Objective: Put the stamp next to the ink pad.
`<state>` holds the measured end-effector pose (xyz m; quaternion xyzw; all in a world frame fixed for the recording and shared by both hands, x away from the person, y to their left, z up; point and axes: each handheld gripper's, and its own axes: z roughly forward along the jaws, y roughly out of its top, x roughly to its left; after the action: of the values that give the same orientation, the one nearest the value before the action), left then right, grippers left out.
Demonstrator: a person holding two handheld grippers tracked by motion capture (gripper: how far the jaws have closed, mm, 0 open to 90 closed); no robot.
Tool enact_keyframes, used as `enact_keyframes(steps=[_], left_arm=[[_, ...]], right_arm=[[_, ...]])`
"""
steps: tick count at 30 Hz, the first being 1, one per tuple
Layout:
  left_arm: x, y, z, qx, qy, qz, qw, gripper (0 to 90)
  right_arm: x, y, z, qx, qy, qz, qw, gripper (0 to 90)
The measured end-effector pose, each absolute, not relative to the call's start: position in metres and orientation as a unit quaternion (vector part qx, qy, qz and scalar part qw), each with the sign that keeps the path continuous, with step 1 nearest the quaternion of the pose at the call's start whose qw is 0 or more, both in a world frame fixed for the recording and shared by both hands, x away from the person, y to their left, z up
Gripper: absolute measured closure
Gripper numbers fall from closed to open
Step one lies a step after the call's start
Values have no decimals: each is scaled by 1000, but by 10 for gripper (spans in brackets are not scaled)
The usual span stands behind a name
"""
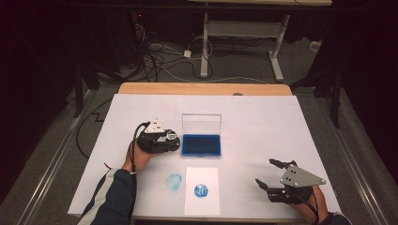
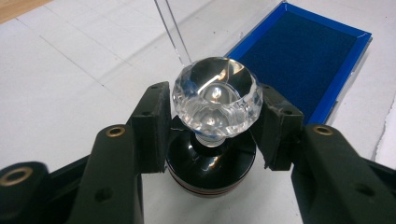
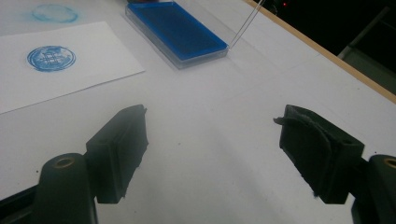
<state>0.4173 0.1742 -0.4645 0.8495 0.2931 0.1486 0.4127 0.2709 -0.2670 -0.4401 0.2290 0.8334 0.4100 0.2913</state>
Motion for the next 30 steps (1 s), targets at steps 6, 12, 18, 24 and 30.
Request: enact_keyframes(steps=[6, 12, 18, 24, 30], left_arm=[[415, 173, -461, 847, 293, 165, 412, 431], [411, 173, -454, 840, 292, 185, 418, 381], [407, 173, -447, 835, 289, 211, 419, 308], [403, 174, -442, 828, 285, 229, 425, 272], [400, 173, -438, 827, 281, 243, 421, 193]], right_arm=[[271, -267, -440, 229, 833, 411, 291, 237], [271, -267, -440, 228, 834, 411, 290, 237], [271, -267, -440, 228, 833, 412, 291, 236], [271, -267, -440, 228, 833, 412, 291, 236], [271, -267, -440, 228, 833, 412, 290, 236]])
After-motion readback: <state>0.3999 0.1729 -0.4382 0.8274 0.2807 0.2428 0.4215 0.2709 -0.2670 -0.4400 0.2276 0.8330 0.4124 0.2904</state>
